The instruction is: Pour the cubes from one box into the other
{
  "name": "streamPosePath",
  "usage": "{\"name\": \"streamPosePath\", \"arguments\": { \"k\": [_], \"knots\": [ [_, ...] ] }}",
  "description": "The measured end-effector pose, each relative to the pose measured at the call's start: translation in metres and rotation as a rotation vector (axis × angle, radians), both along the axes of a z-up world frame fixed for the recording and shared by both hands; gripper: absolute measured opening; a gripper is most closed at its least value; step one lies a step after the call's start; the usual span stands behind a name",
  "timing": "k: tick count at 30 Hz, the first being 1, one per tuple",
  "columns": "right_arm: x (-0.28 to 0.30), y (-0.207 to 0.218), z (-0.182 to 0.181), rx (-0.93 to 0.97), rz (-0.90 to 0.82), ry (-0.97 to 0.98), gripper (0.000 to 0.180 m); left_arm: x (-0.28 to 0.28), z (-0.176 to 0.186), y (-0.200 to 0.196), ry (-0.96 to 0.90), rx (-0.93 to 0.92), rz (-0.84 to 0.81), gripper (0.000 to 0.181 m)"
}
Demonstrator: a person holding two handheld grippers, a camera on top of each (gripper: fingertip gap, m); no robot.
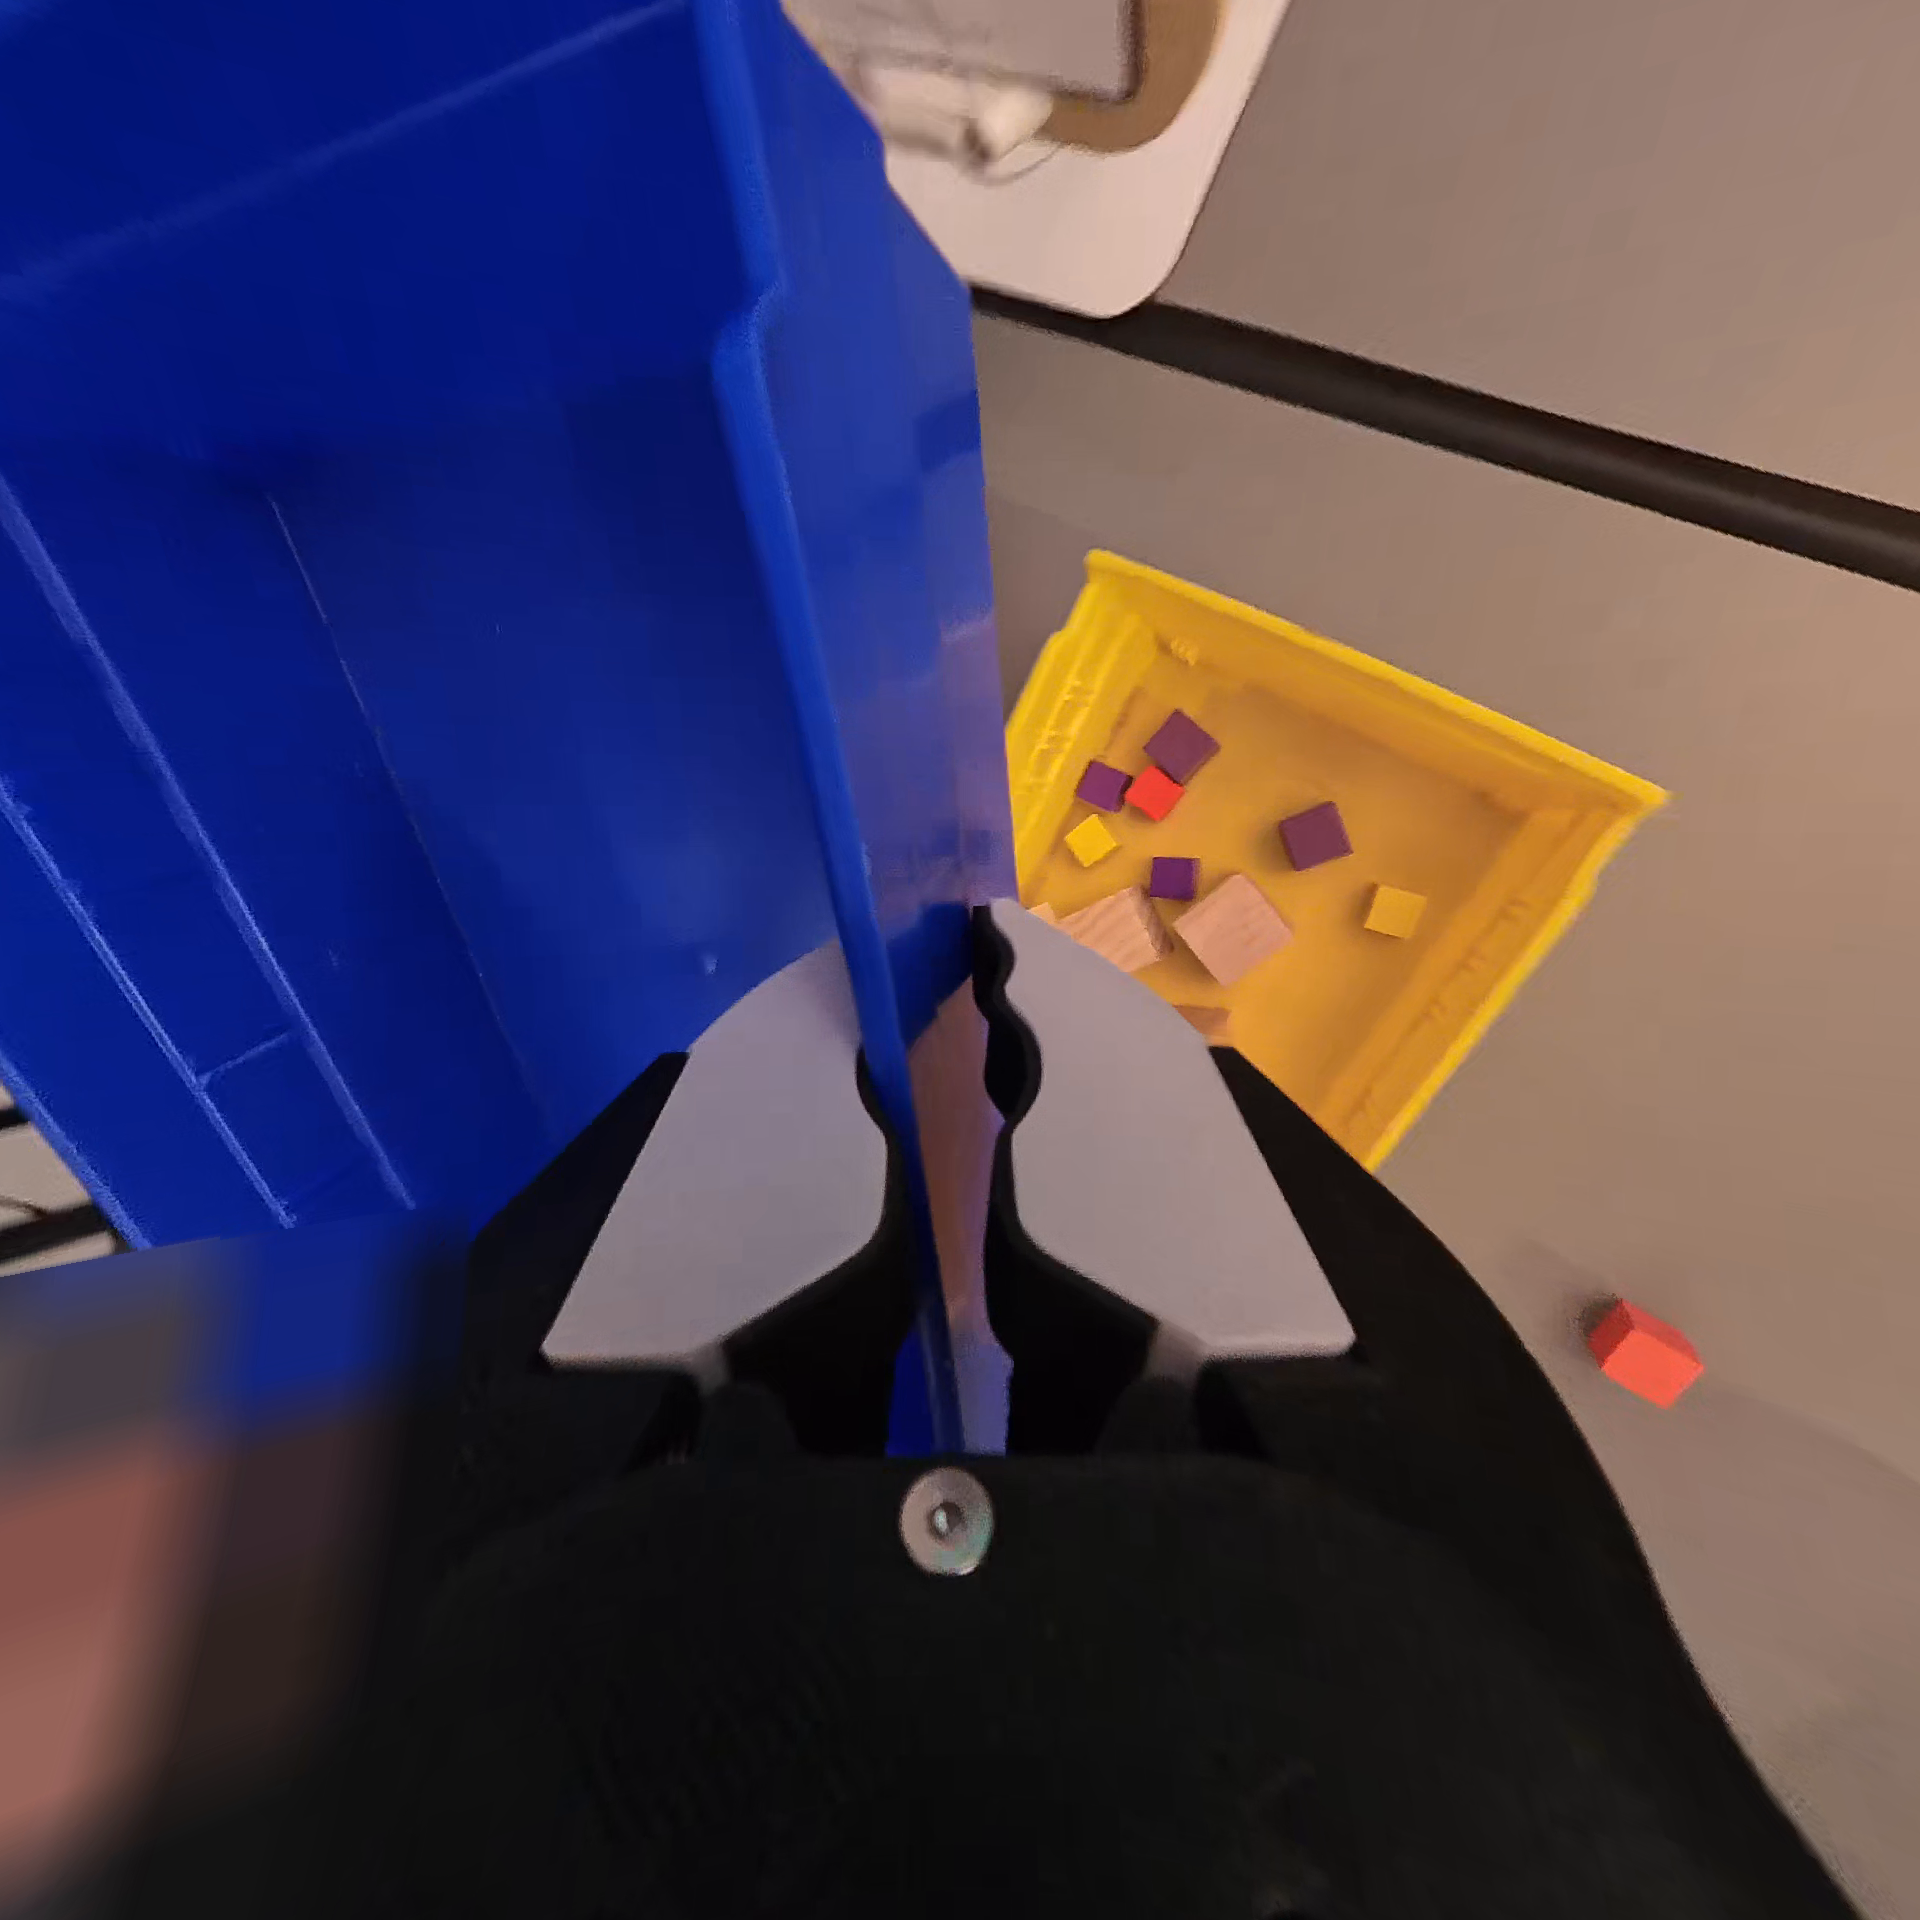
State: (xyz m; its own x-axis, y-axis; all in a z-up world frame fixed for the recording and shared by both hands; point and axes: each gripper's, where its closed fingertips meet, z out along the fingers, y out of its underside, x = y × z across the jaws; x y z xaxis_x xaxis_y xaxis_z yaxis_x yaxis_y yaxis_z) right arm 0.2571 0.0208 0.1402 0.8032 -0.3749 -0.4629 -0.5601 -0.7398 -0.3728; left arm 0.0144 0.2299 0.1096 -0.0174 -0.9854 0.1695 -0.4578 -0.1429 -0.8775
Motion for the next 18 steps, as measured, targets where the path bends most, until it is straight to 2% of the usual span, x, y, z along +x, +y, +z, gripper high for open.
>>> {"name": "streamPosePath", "arguments": {
  "k": [4, 7, 12, 18],
  "knots": [
    [0.076, -0.046, 0.018, 0.043, -0.228, 0.05, 0.011, 0.015, -0.01, -0.016, 0.06, 0.028, -0.057, 0.031],
    [0.137, -0.091, 0.011, 0.018, -0.356, 0.043, 0.012, 0.026, -0.016, -0.019, 0.089, 0.04, -0.058, 0.031],
    [0.218, -0.15, -0.039, -0.069, -0.482, 0.081, 0.012, 0.047, -0.036, -0.014, 0.177, 0.063, -0.029, 0.031],
    [0.279, -0.185, -0.122, -0.112, -0.502, 0.127, 0.011, 0.074, -0.058, -0.016, 0.258, 0.095, -0.006, 0.031]
  ]
}}
